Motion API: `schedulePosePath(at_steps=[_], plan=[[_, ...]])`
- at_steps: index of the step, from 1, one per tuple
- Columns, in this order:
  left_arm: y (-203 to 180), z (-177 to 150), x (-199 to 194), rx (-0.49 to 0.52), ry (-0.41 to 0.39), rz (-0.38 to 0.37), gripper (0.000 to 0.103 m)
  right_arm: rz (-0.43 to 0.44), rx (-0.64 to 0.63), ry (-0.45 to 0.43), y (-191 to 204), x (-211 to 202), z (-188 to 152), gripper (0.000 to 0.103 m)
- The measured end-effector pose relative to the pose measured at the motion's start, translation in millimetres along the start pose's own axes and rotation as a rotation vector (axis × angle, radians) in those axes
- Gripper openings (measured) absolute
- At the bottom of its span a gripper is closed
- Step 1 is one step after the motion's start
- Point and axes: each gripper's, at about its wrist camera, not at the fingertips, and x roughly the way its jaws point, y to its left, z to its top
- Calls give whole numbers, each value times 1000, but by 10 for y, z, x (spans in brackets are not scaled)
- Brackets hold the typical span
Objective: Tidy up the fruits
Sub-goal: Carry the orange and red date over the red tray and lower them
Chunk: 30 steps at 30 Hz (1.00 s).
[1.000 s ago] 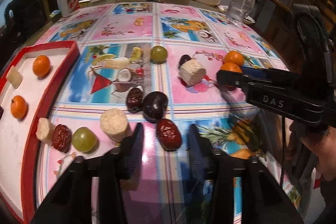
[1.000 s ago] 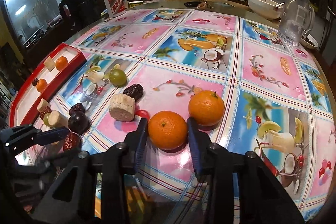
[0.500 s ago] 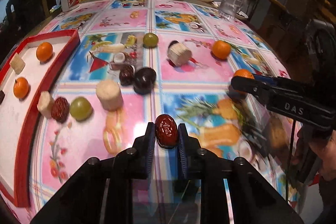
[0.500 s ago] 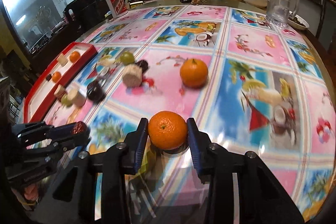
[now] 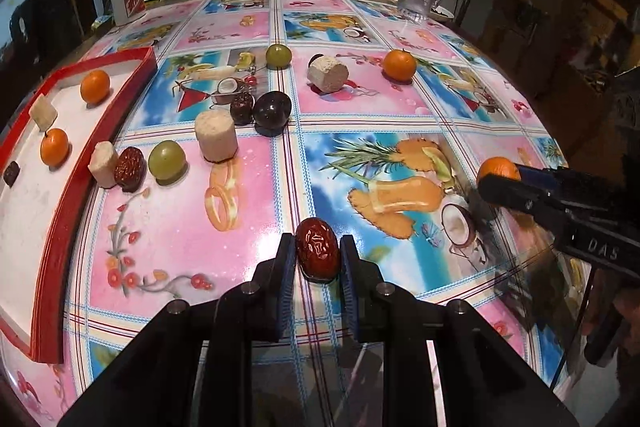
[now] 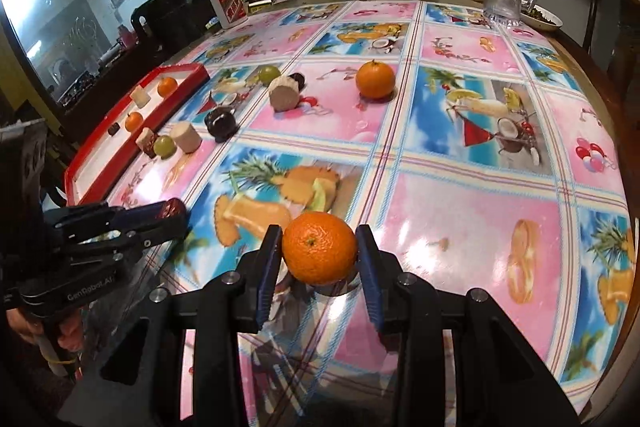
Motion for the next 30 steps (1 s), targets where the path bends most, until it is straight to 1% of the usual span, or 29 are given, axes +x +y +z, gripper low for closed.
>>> schedulePosePath(at_steps=[4,5,7,8,10,13,18,22,26,30], plan=[[33,1,7,-1,-11,-29,25,-15,7,10,40,27,-20,39],[55,-1,4,-11,-12,-40,24,-20,7,15,47,39,-24,39],[122,3,-5,-44,-8,-70,20,-28,11,16,61,40,-45,39],[173,0,-15,-71,-2,-95,20,-32,11,18,73,40,-53,39],[237,-14,-37,-97,3,-113,20,-39,4,10,105,26,-61,39],[258,-40,-61,-95,1,-105,20,-43,-3,5,160,15,-54,39],[242,-104,-139,-58,-13,-81,20,-34,-13,4,294,29,-30,39],[245,-137,-246,-32,-39,-83,20,-23,-24,19,408,74,-18,39],[313,-130,-362,-43,-61,-99,20,-7,-44,31,562,128,17,39],[401,-116,-482,-51,-90,-93,20,12,-82,41,784,190,99,39]])
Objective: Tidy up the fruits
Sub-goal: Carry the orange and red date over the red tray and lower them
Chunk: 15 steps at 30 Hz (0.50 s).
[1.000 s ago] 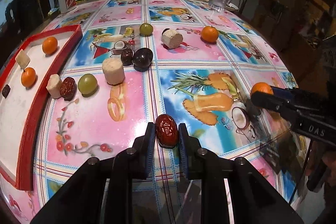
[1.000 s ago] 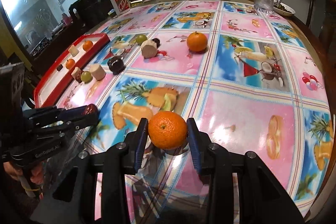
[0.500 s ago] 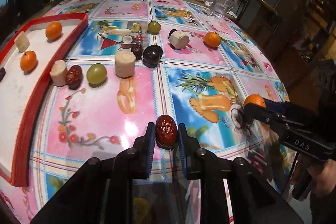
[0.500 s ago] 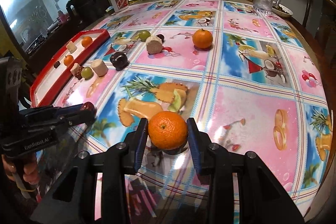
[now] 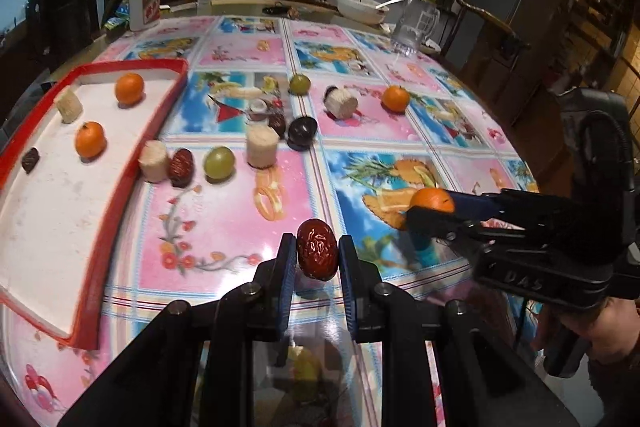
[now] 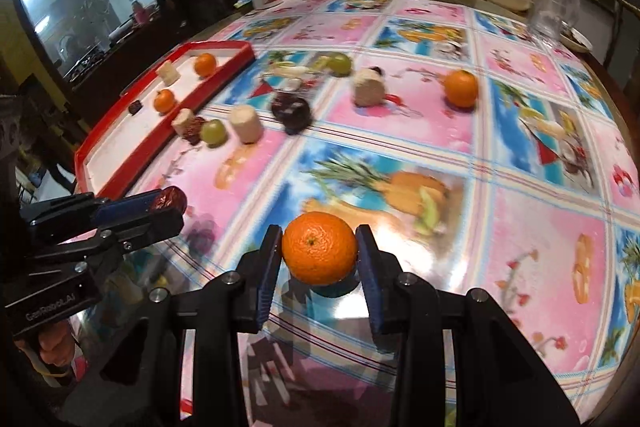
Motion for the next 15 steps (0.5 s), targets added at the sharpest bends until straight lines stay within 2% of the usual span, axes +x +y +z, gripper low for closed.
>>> schedulePosePath(at_steps=[7,15], plan=[[252,87,-219,-25,-61,28,20,34,-84,0,437,102,231,39],[733,166,-377,-84,-99,90,20,90,-190,-5,1067,308,548,39]])
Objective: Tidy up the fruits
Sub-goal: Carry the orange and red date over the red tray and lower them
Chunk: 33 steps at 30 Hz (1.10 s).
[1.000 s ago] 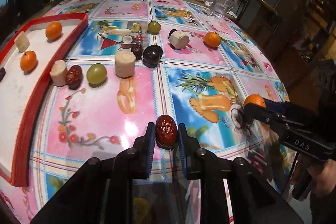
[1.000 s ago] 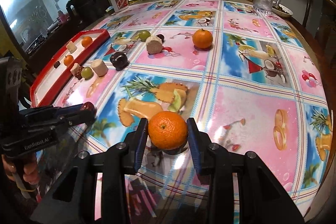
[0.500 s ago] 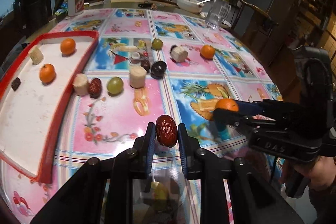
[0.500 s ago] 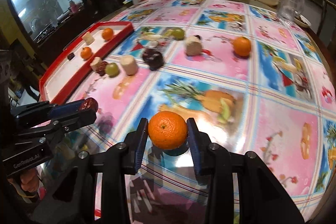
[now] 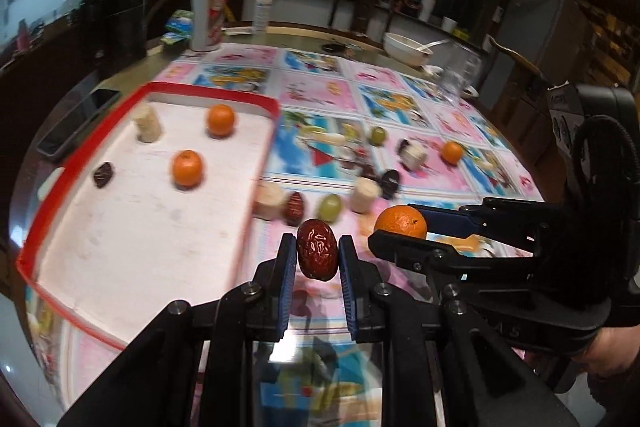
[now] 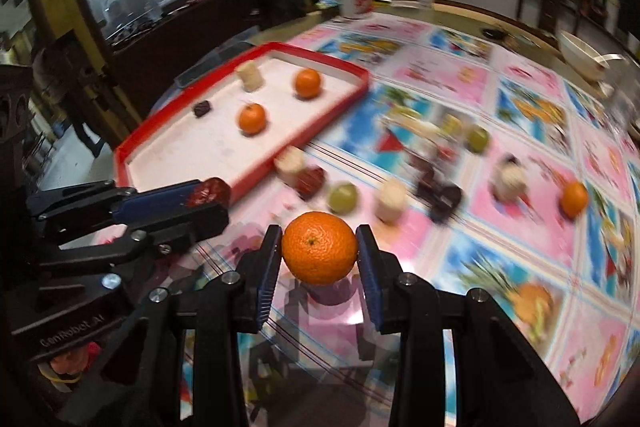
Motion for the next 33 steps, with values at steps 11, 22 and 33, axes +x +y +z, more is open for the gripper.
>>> schedulePosePath(at_steps=[11,22,33], plan=[[1036,196,-20,-128,-27,178,20,75,-77,10,648,622,663,39],[1630,194,179,-189,26,294,20,81,-130,82,980,1226,879,39],[1658,145,324,-175,79,317,21,45,-171,115,1062,1338,853,43]])
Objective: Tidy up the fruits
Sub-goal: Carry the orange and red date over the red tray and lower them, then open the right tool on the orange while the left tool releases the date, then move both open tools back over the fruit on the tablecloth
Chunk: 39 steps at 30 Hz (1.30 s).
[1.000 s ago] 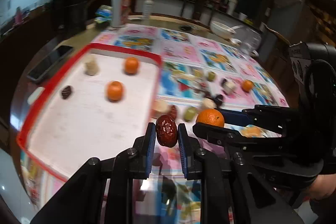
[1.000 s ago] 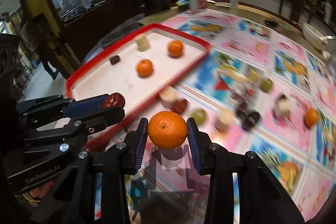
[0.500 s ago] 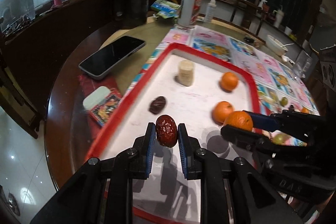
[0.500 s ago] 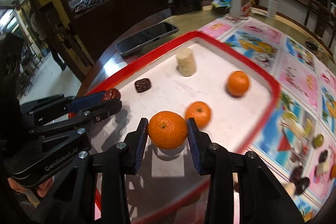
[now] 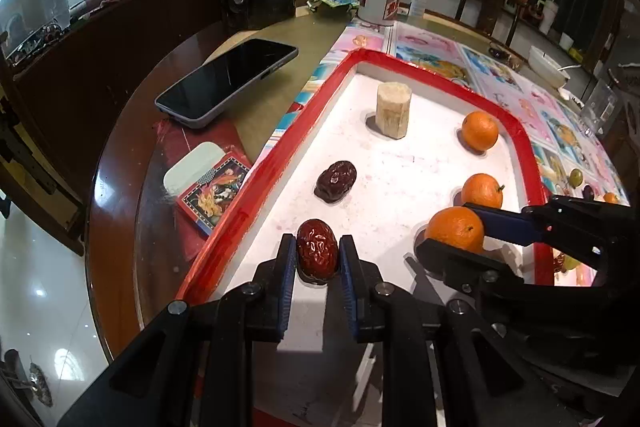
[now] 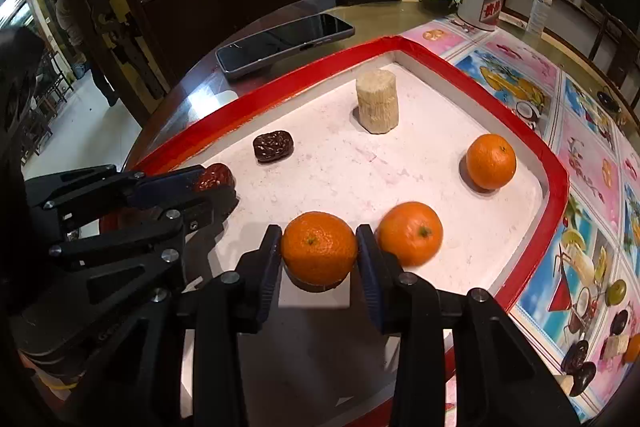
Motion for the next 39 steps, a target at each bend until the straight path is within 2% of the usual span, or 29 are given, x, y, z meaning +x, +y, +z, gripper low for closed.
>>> schedulePosePath(at_steps=[2,4,6,7,12,19,26,33,39], plan=[[7,-1,-8,-2,1,8,24,0,10,6,-18,-3,-2,44],[15,-1,-18,-5,2,25,32,-7,7,5,-20,-22,-10,44],[32,-7,-36,-13,-2,50,47,-13,8,5,-21,-45,-14,45],[42,-11,-46,-19,-3,63,50,-13,13,6,-24,-61,-22,46],[24,-37,-122,-18,-10,78,59,-26,20,0,-40,-154,-77,52],[-142,-104,-325,16,-67,95,62,-18,26,-29,-71,-414,-223,54],[-464,-198,-551,75,-121,96,62,-3,53,-56,-196,-729,-475,55],[-896,-253,-757,147,-170,68,62,3,113,-86,-483,-1053,-779,57],[-1254,-278,-870,194,-195,41,62,-24,201,-100,-904,-1295,-1121,57]])
